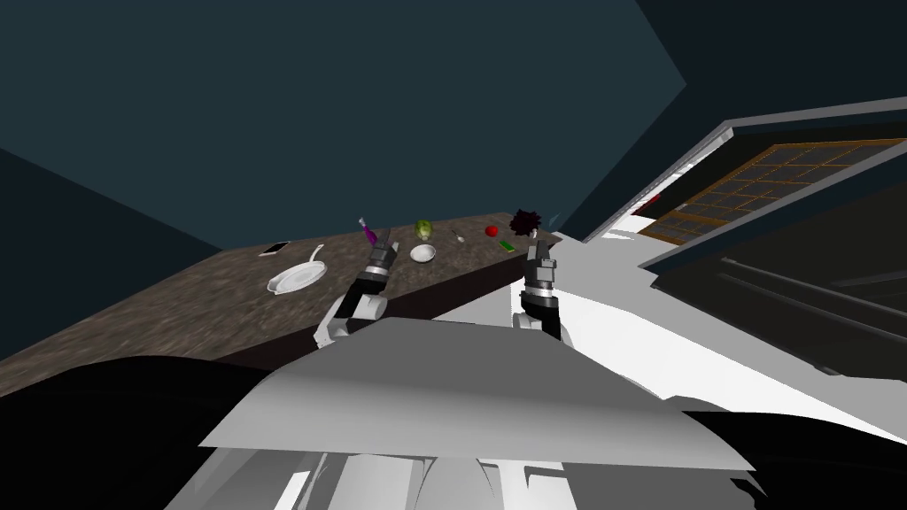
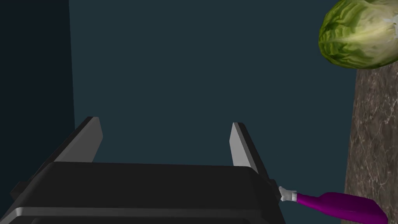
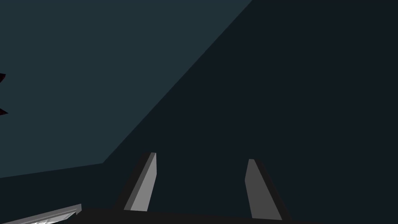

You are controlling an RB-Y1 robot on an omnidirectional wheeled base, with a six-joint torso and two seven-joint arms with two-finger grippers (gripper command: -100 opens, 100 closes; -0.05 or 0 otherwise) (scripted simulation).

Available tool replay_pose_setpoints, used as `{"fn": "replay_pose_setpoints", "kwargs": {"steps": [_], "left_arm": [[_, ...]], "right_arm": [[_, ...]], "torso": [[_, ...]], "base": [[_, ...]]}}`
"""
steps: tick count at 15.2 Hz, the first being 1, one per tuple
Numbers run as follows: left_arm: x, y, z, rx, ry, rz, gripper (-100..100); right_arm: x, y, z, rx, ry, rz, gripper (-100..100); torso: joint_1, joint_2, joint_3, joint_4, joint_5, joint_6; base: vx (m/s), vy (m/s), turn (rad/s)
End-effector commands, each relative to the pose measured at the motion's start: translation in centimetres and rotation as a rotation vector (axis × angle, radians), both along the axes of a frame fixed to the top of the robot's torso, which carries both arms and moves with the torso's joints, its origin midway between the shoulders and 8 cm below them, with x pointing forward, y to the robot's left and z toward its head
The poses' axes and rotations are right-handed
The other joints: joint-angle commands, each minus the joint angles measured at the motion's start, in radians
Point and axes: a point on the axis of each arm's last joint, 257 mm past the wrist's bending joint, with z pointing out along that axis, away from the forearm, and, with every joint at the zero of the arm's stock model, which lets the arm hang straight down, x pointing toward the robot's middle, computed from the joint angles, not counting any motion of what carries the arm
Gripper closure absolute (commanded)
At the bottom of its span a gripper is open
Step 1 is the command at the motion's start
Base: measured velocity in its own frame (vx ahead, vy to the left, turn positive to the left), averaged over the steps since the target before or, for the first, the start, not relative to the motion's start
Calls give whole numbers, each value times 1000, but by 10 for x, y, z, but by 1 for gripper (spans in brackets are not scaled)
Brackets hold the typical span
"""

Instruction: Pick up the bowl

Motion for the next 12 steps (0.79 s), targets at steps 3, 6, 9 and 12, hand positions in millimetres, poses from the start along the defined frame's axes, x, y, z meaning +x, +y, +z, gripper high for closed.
{"fn": "replay_pose_setpoints", "kwargs": {"steps": [3,6,9,12], "left_arm": [[12,5,-19,-1,80,-2,-100],[21,10,-34,-2,142,-3,-100],[30,16,-49,-6,206,-1,-100],[38,23,-64,-11,272,4,-100]], "right_arm": [[0,0,0,0,0,0,0],[0,0,0,0,0,0,0],[0,0,0,0,0,0,0],[0,0,0,0,0,0,0]], "torso": [[0,0,0,0,0,0],[0,0,0,0,0,0],[0,0,0,0,0,0],[0,0,0,0,0,0]], "base": [[3,-24,-14],[4,-25,-13],[6,-24,-15],[5,-29,-15]]}}
